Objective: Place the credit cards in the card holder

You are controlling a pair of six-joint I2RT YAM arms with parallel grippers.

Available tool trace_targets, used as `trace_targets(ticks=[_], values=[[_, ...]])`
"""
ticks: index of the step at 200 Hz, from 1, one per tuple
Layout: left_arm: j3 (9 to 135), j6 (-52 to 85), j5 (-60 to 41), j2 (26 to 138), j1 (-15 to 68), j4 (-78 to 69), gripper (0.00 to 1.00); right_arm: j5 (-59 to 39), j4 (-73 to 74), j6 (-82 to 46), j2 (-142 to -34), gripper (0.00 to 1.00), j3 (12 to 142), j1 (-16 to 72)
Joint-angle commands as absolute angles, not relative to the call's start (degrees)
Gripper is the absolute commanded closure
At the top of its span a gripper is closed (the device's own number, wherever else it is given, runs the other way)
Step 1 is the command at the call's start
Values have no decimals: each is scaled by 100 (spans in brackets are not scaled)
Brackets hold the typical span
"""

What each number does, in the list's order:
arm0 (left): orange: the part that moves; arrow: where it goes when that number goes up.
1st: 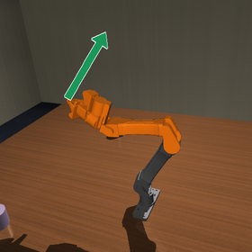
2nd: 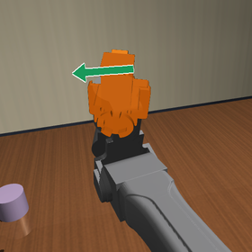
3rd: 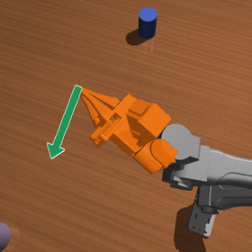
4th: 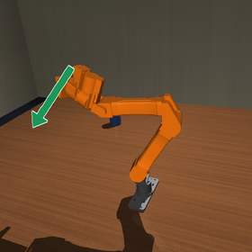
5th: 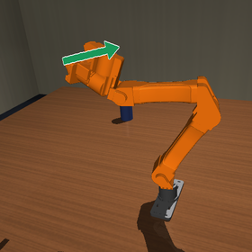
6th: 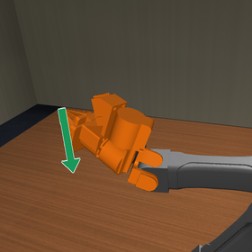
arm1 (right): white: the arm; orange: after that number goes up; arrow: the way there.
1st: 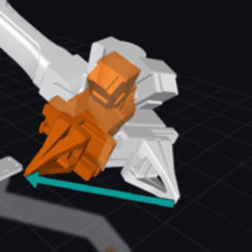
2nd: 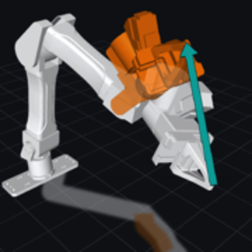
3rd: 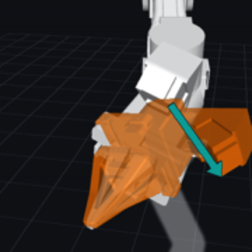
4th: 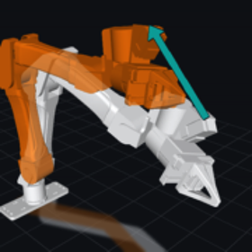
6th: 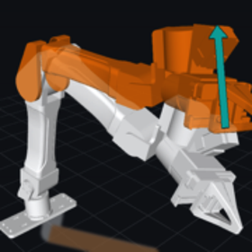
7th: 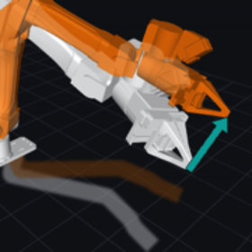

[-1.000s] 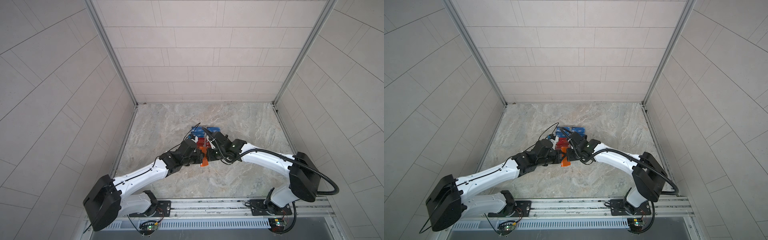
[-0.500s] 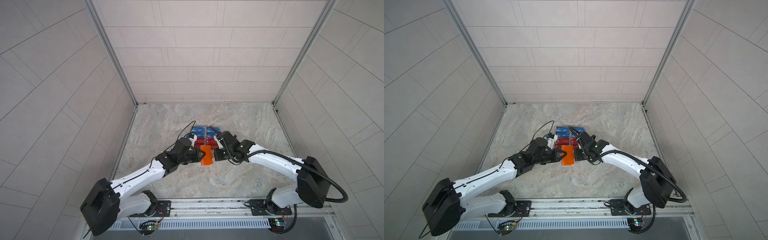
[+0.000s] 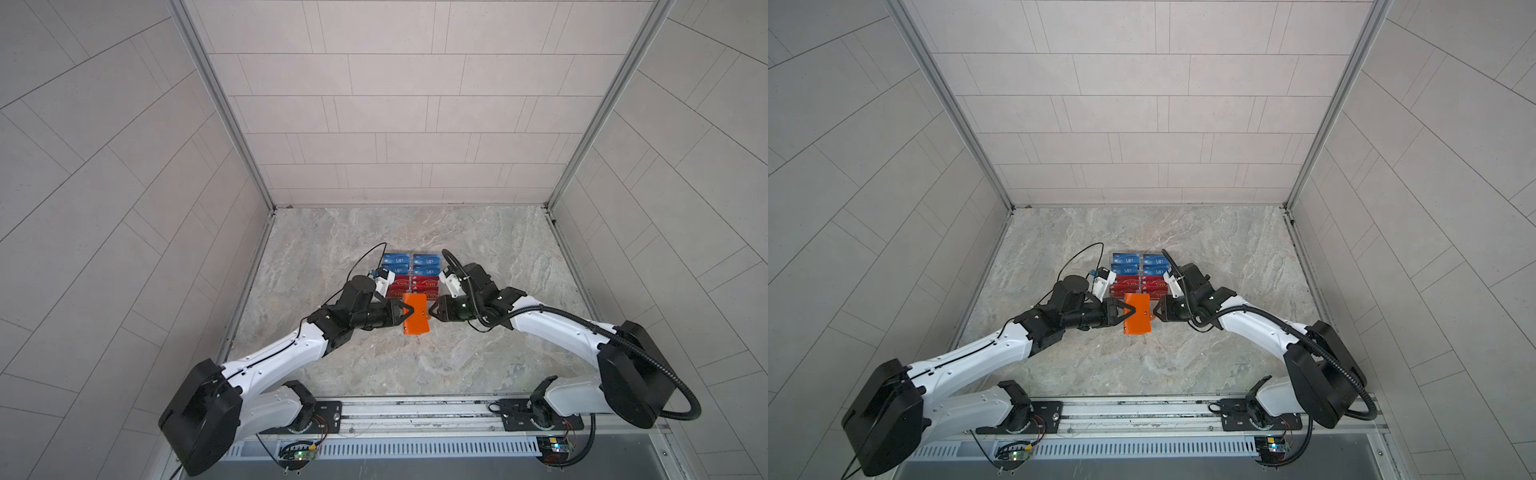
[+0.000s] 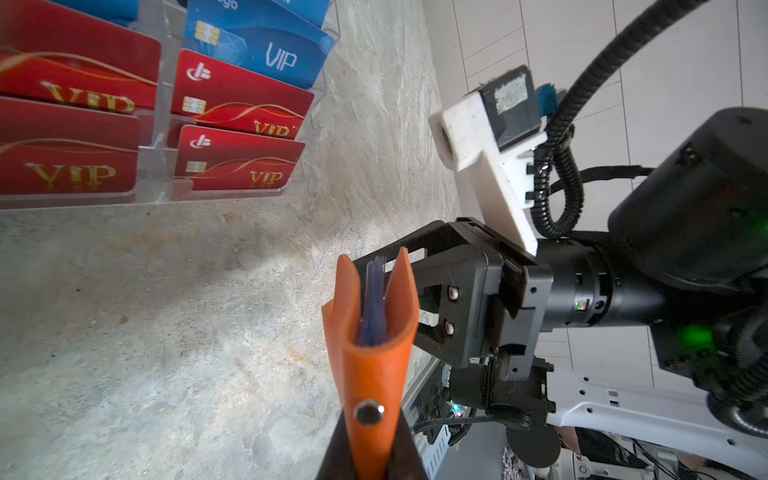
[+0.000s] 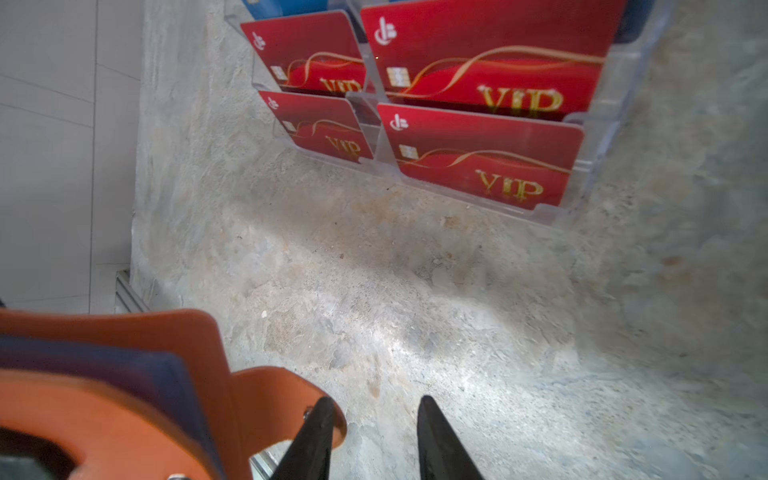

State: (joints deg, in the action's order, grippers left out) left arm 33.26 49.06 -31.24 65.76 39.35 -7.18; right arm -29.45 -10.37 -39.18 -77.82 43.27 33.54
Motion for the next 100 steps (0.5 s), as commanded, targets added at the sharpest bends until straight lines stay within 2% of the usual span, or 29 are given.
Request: trace_targets(ticks=[1,61,100], values=[[3105,5115,-3455,6469,3871,-1324,91,-3609,-330,-4111,-7527,60,4093,3249],[2772,5493,-3645,6390,3839,-1969,91,-4093,183,-4307,-6882,50,3581,3012],[2716,5644,-3814,6464,3840,-2221,91,-4201,255,-4332,-6725,49,3321,2981]])
